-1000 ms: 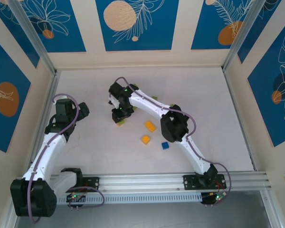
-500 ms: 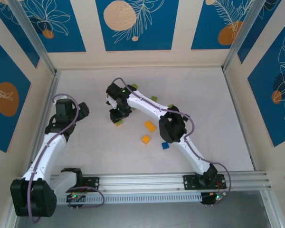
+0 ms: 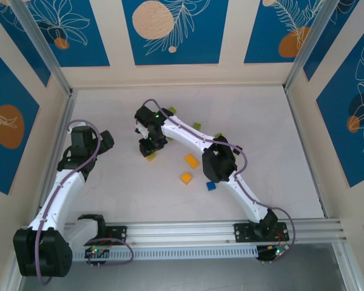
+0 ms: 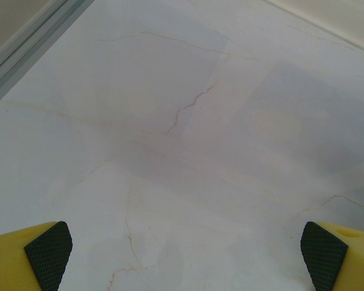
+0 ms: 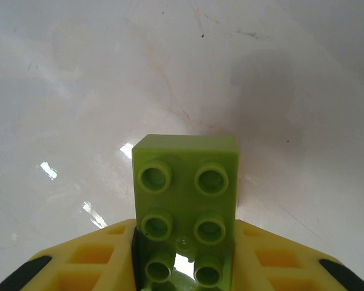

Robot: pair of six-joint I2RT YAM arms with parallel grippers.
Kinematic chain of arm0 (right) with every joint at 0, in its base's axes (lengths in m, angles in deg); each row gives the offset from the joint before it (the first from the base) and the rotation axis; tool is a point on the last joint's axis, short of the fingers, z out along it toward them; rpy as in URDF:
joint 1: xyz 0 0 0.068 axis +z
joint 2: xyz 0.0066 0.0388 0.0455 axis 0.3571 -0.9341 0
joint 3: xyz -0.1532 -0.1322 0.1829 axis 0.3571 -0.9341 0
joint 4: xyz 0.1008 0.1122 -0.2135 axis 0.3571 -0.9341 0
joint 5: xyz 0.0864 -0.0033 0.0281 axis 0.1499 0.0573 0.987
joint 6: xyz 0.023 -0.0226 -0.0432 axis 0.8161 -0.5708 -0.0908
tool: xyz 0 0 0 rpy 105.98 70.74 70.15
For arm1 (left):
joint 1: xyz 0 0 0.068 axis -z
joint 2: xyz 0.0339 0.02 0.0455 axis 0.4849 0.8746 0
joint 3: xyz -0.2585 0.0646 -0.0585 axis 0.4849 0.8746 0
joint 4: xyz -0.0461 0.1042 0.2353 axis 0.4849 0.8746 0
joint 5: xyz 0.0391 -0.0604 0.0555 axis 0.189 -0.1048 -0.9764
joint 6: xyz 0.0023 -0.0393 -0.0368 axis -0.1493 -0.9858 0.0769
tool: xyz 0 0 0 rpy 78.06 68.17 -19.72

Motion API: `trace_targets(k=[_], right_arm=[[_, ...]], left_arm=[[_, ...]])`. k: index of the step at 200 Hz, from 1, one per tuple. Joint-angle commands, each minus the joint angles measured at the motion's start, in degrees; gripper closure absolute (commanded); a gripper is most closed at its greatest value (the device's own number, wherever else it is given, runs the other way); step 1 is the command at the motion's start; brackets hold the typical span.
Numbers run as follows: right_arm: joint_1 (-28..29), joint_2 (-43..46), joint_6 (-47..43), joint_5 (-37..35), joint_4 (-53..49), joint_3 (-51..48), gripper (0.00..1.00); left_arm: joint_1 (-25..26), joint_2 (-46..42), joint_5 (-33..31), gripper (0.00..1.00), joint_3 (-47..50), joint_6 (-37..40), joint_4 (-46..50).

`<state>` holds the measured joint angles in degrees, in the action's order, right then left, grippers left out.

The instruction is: Assemble a carrot with lego

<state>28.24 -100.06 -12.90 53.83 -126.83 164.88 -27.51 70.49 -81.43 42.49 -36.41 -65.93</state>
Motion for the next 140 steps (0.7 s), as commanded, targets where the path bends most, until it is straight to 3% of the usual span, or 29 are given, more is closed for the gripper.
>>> trace_targets(k=[1, 140], right_arm=[[1.4, -2.8, -1.1, 0.1, -3.9, 0.2, 0.65], [1.5, -2.2, -3.5, -0.8, -6.1, -1.9, 0.65]], left_arm=[[-0.5, -1.1, 0.0, 0.01, -0.8, -0.5, 0.0], [-0.5, -1.2, -0.1, 0.01, -0.7, -0.5, 0.0]])
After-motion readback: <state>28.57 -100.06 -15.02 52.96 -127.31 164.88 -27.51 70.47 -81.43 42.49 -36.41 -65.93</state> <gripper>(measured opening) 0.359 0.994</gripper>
